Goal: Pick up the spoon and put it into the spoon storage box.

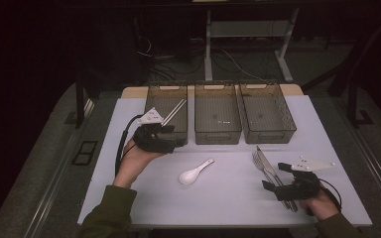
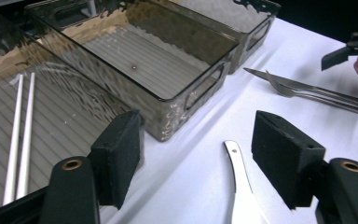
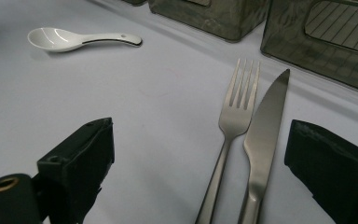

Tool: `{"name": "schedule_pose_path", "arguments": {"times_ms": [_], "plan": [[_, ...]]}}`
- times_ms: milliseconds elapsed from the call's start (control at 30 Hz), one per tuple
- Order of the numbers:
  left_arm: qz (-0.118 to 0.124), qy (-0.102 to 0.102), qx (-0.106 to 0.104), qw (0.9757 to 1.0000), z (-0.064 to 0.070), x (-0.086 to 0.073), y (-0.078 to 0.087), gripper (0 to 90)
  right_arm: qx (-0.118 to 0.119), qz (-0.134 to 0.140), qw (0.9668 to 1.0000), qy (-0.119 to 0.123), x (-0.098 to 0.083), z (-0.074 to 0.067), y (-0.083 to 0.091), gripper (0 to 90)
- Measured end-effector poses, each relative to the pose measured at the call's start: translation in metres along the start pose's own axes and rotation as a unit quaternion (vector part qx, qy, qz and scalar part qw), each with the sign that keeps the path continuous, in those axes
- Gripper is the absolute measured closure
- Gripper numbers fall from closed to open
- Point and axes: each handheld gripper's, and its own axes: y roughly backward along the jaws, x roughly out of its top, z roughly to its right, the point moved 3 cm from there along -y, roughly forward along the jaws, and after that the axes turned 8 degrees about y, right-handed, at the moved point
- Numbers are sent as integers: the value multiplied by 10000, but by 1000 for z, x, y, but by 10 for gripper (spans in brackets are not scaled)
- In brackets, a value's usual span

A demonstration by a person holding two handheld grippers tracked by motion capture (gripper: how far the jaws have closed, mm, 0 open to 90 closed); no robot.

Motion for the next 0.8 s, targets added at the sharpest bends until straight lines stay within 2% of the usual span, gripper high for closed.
{"name": "schedule_pose_path", "arguments": {"times_ms": [200, 467, 800], "plan": [[67, -49, -67, 9999, 9, -12, 0, 274, -12, 7, 10000, 0, 0, 0, 0, 83], [4, -188, -99, 9998, 21, -36, -1, 209, -28, 26, 10000, -5, 0, 0, 2, 83], [9, -224, -94, 9997, 27, -66, 4, 171, -34, 29, 10000, 8, 0, 0, 2, 83]]}}
